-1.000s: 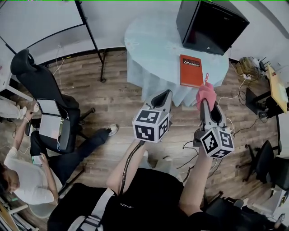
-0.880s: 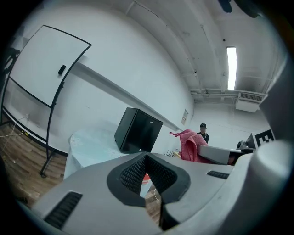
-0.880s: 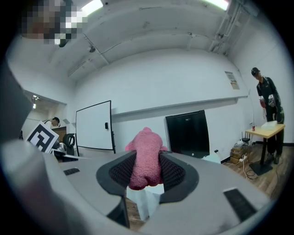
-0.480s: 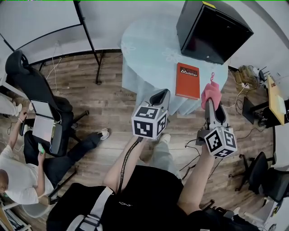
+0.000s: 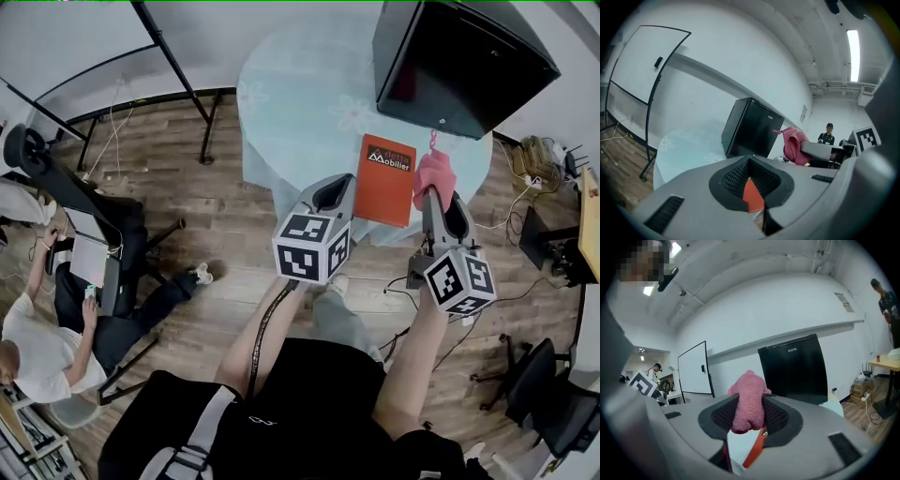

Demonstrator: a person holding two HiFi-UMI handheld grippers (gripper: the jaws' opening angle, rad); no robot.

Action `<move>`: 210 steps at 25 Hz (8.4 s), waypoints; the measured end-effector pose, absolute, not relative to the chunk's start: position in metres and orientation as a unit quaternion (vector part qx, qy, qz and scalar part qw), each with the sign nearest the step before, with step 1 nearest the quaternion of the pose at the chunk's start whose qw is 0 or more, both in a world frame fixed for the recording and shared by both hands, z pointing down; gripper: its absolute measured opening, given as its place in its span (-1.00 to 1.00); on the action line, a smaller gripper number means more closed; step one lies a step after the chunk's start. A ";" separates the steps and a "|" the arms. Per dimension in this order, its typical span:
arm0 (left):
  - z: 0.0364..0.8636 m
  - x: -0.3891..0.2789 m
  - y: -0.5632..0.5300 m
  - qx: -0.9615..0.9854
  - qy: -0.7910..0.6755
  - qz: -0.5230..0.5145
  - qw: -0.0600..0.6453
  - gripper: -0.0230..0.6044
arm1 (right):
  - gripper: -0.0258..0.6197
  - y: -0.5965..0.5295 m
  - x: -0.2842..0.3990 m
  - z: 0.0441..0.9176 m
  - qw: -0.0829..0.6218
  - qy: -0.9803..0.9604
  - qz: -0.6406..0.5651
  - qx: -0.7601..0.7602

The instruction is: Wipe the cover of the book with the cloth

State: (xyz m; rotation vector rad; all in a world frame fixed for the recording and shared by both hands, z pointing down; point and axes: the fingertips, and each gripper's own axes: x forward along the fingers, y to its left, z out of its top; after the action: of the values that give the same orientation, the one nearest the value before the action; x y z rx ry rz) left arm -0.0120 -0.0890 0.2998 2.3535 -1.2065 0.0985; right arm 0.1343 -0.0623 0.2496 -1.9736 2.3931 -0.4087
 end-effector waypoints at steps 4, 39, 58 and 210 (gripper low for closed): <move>0.317 0.005 -0.114 0.849 -0.462 0.044 0.253 -0.88 | -0.45 -0.095 0.150 0.270 -0.005 0.779 -0.145 -0.610; 0.429 0.042 -0.232 0.802 -0.479 0.112 0.340 -0.88 | -0.45 -0.227 0.113 0.401 -0.120 0.809 -0.259 -0.513; 0.495 0.030 -0.257 0.776 -0.471 0.179 0.378 -0.88 | -0.45 -0.254 0.089 0.494 -0.160 0.772 -0.351 -0.506; 0.498 0.022 -0.127 0.755 -0.494 0.137 0.408 -0.88 | -0.44 -0.141 0.086 0.486 -0.201 0.801 -0.282 -0.489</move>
State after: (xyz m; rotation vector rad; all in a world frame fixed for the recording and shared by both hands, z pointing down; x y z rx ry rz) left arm 0.0216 -0.1268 0.4984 1.9033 -1.2443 0.3450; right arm 0.0858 -0.1409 0.4860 -1.7691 2.8995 -1.0206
